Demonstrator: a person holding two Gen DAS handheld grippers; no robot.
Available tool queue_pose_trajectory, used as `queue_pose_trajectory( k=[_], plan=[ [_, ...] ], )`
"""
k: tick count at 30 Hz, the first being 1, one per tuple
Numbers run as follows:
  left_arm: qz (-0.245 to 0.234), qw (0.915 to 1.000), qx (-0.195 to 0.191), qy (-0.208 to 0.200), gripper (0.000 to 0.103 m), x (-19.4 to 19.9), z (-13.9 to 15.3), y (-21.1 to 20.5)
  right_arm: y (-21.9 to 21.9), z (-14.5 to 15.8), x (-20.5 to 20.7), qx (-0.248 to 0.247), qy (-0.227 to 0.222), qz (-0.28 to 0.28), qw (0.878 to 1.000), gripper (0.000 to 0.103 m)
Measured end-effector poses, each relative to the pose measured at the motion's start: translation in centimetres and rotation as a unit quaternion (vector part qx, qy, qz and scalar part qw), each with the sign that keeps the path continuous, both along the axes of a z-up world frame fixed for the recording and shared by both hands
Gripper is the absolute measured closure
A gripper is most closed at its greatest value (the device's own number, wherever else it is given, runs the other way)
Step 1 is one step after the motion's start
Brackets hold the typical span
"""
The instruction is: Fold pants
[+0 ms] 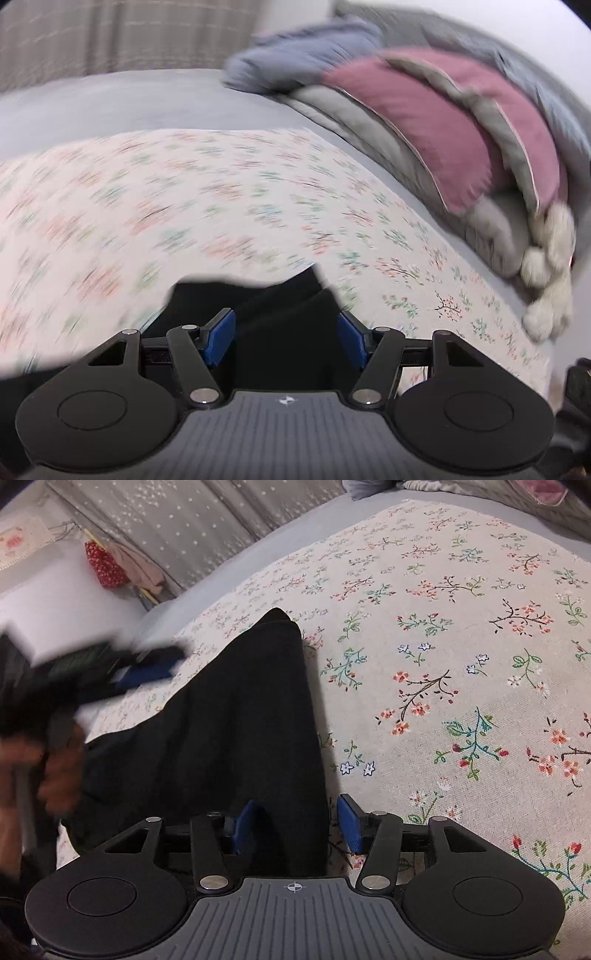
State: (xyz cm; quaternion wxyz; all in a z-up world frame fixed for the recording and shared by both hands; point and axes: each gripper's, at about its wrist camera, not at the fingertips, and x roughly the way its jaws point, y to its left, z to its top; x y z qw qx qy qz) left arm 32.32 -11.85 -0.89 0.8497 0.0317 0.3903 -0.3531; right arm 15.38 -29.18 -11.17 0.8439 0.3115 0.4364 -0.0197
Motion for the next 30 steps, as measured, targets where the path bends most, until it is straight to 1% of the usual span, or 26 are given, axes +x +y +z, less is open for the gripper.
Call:
queue_pose_trajectory(
  k=[2, 4, 5, 7, 8, 9, 10, 11, 12, 13, 15, 16, 17, 19, 20, 21, 22, 23, 26, 27, 29, 30],
  plan=[
    [-0.03, 0.9989, 0.034, -0.011, 0.043, 1.1, 0.0, -2.9, -0.1, -0.1, -0.1, 0.006, -0.003, 0.001, 1.0, 0.053],
    [-0.054, 0.9951, 0.08, -0.019, 0.043, 2.3, -0.7, -5.3, -0.3, -0.2, -0.1, 0.016, -0.005, -0.002, 1.0, 0.053],
    [-0.067, 0.9924, 0.103, -0.008, 0.043, 3.0, -1.3, -6.5, -0.3, -0.2, -0.1, 0.02, -0.006, -0.003, 1.0, 0.053],
    [-0.089, 0.9847, 0.146, 0.034, 0.043, 3.9, -2.9, -8.1, -0.3, -0.4, -0.1, 0.024, -0.006, -0.004, 1.0, 0.053],
    [-0.092, 0.9803, 0.17, 0.039, 0.043, 4.0, -3.6, -8.6, -0.2, -0.5, 0.0, 0.025, -0.006, -0.003, 1.0, 0.054],
    [-0.098, 0.9762, 0.191, 0.033, 0.045, 3.8, -4.1, -9.3, -0.1, -0.5, 0.0, 0.027, -0.005, -0.002, 1.0, 0.055],
    [-0.103, 0.9728, 0.205, 0.03, 0.051, 3.6, -4.5, -9.8, 0.0, -0.6, 0.2, 0.029, -0.006, 0.001, 1.0, 0.056],
    [-0.106, 0.9705, 0.215, 0.026, 0.059, 3.4, -4.7, -10.0, 0.1, -0.8, 0.3, 0.032, -0.007, 0.002, 0.999, 0.059],
    [-0.102, 0.9683, 0.227, 0.023, 0.075, 3.4, -4.9, -10.5, 0.2, -0.9, 0.4, 0.03, -0.005, 0.0, 1.0, 0.076],
    [-0.101, 0.9666, 0.235, 0.022, 0.082, 3.3, -5.0, -10.8, 0.4, -1.0, 0.5, 0.02, -0.002, 0.0, 1.0, 0.087],
    [-0.11, 0.9611, 0.253, 0.003, 0.089, 2.7, -4.8, -11.4, 0.3, -0.6, 0.4, 0.015, -0.01, -0.001, 1.0, 0.094],
    [-0.109, 0.961, 0.254, -0.004, 0.091, 2.4, -4.5, -11.6, 0.3, 0.0, 0.2, 0.005, -0.022, 0.0, 1.0, 0.095],
    [-0.104, 0.964, 0.245, -0.004, 0.091, 2.6, -3.8, -11.9, 0.3, 0.7, -0.1, -0.004, -0.033, 0.0, 0.999, 0.095],
    [-0.09, 0.9758, 0.199, 0.009, 0.091, 3.1, -2.6, -11.5, -0.4, 1.8, -0.8, -0.002, -0.055, -0.011, 0.998, 0.095],
    [-0.088, 0.9812, 0.171, 0.015, 0.091, 3.5, -2.1, -11.3, -0.9, 2.1, -1.0, -0.005, -0.057, -0.02, 0.998, 0.095],
    [-0.088, 0.9847, 0.149, 0.019, 0.091, 3.7, -1.9, -11.1, -1.4, 1.9, -1.3, -0.009, -0.056, -0.028, 0.998, 0.095],
    [-0.086, 0.9868, 0.136, 0.024, 0.091, 4.1, -1.6, -10.9, -1.9, 1.8, -1.4, -0.012, -0.05, -0.037, 0.998, 0.095],
    [-0.084, 0.9876, 0.13, 0.028, 0.091, 4.1, -2.0, -11.2, -2.3, 1.6, -1.5, -0.011, -0.045, -0.041, 0.998, 0.095],
    [-0.081, 0.9861, 0.144, 0.019, 0.09, 3.9, -4.2, -12.1, -2.8, 0.7, -1.4, -0.003, -0.026, -0.048, 0.999, 0.095],
    [-0.079, 0.9865, 0.143, 0.015, 0.089, 3.8, -4.9, -12.3, -2.8, 0.6, -1.5, -0.004, -0.023, -0.05, 0.999, 0.094],
    [-0.072, 0.9895, 0.125, 0.009, 0.087, 3.9, -5.3, -12.0, -2.6, 0.3, -1.5, -0.003, -0.017, -0.056, 0.998, 0.093],
    [-0.067, 0.9914, 0.112, 0.014, 0.087, 4.1, -5.5, -11.6, -2.6, 0.3, -1.5, -0.001, -0.015, -0.058, 0.998, 0.092]
  ],
)
